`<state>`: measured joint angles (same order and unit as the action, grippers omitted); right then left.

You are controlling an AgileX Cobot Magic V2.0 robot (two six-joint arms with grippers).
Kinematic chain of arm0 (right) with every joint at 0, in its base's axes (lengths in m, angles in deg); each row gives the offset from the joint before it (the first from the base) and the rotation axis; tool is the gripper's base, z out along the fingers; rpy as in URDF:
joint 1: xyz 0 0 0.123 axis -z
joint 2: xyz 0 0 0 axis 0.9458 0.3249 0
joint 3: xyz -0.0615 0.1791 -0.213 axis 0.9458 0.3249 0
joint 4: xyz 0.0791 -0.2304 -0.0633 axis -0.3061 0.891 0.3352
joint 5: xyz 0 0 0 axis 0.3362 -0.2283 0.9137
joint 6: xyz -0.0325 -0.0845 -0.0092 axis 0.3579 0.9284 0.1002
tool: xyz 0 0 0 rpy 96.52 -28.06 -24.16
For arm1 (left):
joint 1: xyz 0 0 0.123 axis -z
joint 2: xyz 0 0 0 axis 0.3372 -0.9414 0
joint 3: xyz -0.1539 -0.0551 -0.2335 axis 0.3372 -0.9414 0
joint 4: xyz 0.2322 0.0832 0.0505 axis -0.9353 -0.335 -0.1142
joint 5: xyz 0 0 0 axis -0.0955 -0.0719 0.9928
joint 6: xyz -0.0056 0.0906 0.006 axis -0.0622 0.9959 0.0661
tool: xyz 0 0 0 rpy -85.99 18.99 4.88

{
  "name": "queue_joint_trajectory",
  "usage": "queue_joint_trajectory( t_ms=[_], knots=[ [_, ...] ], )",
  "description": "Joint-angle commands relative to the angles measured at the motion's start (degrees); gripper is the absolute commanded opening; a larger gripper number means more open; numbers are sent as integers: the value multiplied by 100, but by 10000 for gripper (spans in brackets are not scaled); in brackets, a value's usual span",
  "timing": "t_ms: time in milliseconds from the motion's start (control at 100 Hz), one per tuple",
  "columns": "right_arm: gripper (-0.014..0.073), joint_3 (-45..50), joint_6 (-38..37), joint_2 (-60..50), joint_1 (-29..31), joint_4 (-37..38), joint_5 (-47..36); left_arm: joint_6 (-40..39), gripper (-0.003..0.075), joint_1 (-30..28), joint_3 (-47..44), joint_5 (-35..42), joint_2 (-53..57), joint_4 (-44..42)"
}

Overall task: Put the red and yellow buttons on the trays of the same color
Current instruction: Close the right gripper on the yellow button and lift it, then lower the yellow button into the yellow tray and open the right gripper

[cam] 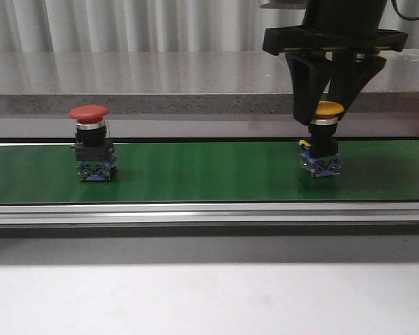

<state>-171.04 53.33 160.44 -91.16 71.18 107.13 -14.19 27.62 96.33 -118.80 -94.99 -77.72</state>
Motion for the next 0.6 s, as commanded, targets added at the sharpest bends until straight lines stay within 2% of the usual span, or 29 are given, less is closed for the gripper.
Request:
queue_joint_trajectory(
  t_ms=[0,250,590],
  knots=[
    [236,-190,61,-382,38,-17,16,-58,-20,31,169,358,-23,87],
    [236,-190,43,-831,419,13,115,-58,-20,31,169,358,-23,87],
    [236,-190,44,-1222,1739,314,505,-58,-20,31,169,358,-23,87]
  ],
)
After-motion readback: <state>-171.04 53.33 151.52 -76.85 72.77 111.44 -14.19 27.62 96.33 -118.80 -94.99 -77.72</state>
